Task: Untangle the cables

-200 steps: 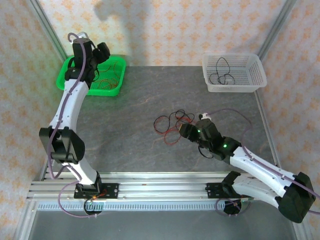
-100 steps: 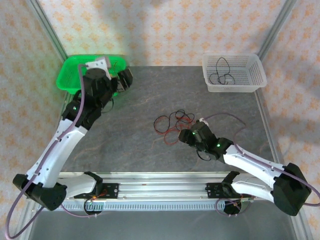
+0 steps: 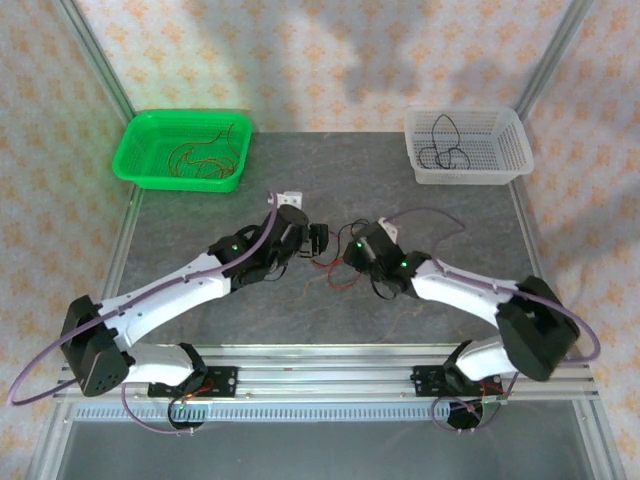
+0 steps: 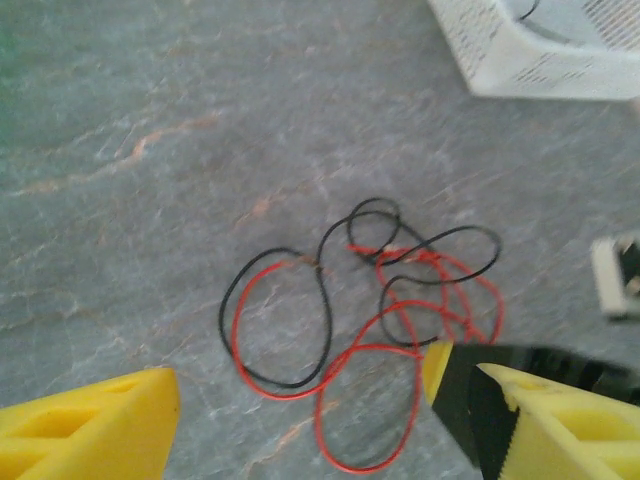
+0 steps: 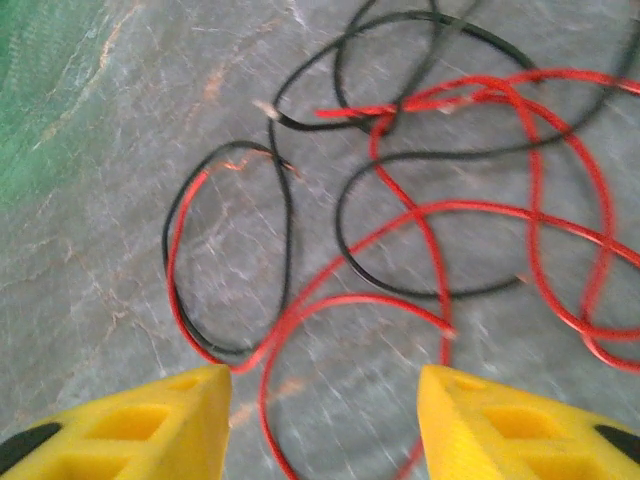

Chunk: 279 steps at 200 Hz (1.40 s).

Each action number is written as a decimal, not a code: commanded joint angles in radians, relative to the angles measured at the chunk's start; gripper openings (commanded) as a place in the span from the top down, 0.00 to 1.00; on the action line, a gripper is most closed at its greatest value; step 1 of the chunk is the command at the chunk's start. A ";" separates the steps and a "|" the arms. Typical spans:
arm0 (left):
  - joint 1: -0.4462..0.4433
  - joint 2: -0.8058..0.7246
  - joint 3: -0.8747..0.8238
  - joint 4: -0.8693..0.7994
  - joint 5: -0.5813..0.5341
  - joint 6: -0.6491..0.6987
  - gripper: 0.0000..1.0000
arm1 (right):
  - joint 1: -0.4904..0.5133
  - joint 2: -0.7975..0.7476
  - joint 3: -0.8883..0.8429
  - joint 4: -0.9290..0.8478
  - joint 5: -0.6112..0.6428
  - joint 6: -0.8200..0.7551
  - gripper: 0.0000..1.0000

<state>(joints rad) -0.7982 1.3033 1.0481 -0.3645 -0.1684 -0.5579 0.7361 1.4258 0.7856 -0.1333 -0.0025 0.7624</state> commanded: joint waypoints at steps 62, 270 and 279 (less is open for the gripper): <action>0.027 -0.038 -0.059 0.148 -0.048 0.007 0.22 | -0.032 0.190 0.143 -0.033 0.072 -0.030 0.59; 0.089 -0.025 -0.118 0.225 0.075 -0.021 0.23 | -0.035 0.287 0.244 -0.090 0.119 -0.092 1.00; 0.089 -0.030 -0.126 0.226 0.072 -0.022 0.23 | -0.035 0.247 0.235 -0.081 0.101 -0.099 1.00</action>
<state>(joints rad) -0.7174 1.2980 0.9470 -0.1616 -0.1005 -0.5598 0.7059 1.7756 1.0119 -0.1993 0.0837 0.6857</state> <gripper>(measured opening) 0.775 0.042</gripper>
